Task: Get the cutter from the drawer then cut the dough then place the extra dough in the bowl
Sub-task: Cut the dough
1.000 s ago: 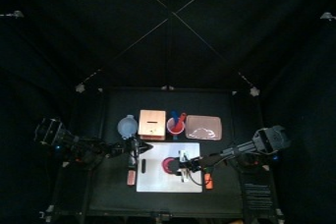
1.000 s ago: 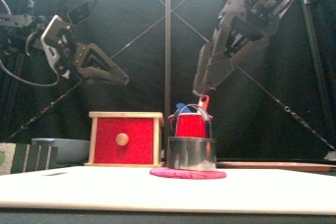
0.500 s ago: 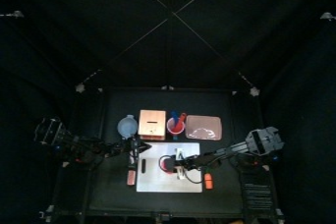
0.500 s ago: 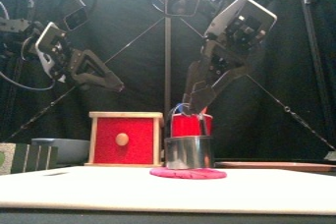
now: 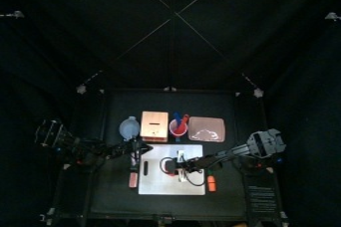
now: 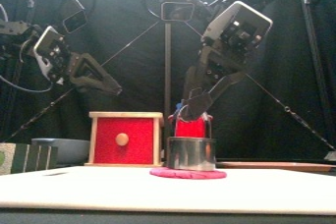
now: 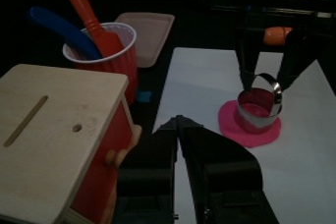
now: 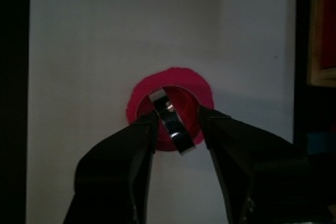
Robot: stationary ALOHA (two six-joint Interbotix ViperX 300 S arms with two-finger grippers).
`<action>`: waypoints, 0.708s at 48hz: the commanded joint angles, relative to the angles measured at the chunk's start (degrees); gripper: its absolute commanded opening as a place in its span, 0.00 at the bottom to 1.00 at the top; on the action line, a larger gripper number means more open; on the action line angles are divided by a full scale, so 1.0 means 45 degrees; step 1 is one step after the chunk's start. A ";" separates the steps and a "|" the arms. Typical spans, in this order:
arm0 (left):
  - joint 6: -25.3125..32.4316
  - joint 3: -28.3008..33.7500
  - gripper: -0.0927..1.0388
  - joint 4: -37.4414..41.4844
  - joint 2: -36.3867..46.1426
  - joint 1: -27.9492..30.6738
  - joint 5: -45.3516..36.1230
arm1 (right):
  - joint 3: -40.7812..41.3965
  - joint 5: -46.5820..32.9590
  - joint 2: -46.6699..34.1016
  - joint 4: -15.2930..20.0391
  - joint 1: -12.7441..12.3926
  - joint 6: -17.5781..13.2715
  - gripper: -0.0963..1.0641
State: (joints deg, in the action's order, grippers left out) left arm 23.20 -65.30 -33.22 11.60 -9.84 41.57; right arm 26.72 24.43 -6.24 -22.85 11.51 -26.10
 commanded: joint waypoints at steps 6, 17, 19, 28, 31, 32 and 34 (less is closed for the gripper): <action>0.0000 0.0117 0.50 0.0000 0.0020 0.0078 0.0117 | -0.0605 0.0488 0.0215 0.0039 0.0059 -0.0039 0.52; 0.0000 0.0020 0.50 0.0000 0.0020 0.0078 0.0117 | -0.1172 0.1621 0.0117 0.0293 0.0117 -0.0059 0.52; 0.0000 -0.0020 0.50 0.0000 0.0020 0.0078 0.0117 | -0.1289 0.1875 0.0039 0.0566 0.0137 -0.0059 0.52; 0.0000 -0.0117 0.50 0.0000 0.0020 0.0098 0.0117 | -0.1641 0.2070 -0.0313 0.1211 0.0137 -0.0039 0.52; 0.0000 -0.0137 0.50 0.0000 0.0000 0.0098 0.0117 | -0.1719 0.2109 -0.0410 0.1230 0.0137 -0.0039 0.52; 0.0000 -0.0156 0.50 0.0000 0.0020 0.0098 0.0117 | -0.1738 0.2109 -0.0430 0.1191 0.0117 -0.0039 0.52; 0.0000 -0.0156 0.50 0.0000 0.0020 0.0098 0.0117 | -0.1758 0.2109 -0.0469 0.1191 0.0098 -0.0039 0.52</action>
State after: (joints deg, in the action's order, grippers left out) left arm 23.20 -66.53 -33.22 11.51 -9.58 41.57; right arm 20.13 34.01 -9.23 -17.40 12.22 -26.28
